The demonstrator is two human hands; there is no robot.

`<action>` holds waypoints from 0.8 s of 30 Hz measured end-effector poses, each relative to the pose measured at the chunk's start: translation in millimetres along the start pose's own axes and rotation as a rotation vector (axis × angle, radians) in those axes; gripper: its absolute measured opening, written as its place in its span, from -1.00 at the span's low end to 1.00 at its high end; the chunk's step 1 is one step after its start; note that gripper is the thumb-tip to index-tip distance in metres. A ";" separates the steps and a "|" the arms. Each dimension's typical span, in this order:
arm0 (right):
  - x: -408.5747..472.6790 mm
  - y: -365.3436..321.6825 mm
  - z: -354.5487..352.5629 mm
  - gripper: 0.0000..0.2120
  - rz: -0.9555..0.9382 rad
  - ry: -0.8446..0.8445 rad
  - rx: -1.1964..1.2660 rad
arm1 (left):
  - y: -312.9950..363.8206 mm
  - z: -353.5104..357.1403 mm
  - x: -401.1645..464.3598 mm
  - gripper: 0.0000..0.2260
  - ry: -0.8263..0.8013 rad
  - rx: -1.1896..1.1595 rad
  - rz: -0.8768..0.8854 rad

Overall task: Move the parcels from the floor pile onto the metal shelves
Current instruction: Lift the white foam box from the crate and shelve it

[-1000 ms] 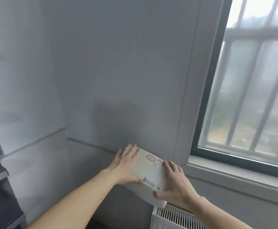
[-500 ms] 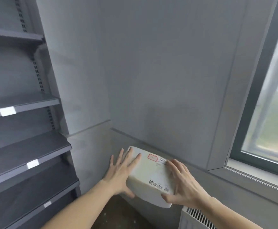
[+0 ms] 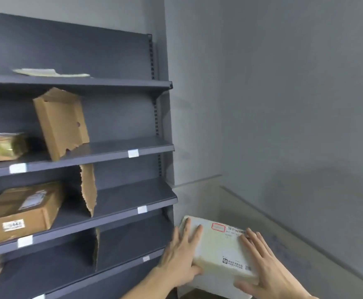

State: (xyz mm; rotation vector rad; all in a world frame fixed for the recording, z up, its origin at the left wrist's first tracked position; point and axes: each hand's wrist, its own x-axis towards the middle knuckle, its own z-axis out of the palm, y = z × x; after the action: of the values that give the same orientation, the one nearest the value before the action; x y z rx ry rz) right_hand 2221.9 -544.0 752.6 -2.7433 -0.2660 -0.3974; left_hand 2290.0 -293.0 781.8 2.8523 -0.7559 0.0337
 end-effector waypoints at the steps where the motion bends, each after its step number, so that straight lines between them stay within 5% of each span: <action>1: 14.4 -10.5 7.5 0.23 0.019 -0.007 0.033 | -8.8 -3.9 -4.4 -0.03 0.013 -0.008 -0.039; 5: 60.2 -57.6 23.3 0.38 0.079 -0.045 0.085 | -46.1 -22.0 -18.8 -0.04 0.056 -0.021 -0.195; 9: 93.0 -101.3 29.6 0.10 0.033 -0.048 0.107 | -87.3 -41.3 -30.1 -0.03 0.084 0.019 -0.265; 24: 178.1 -167.6 23.1 -0.09 -0.165 0.026 0.138 | -171.4 -100.8 -11.8 0.06 0.285 0.180 -0.295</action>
State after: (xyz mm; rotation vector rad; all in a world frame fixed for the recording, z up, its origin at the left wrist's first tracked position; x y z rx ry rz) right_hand 2356.4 -357.8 839.6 -2.5879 -0.4968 -0.4401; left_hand 2366.9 -122.2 849.5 3.0016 -0.2853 0.4768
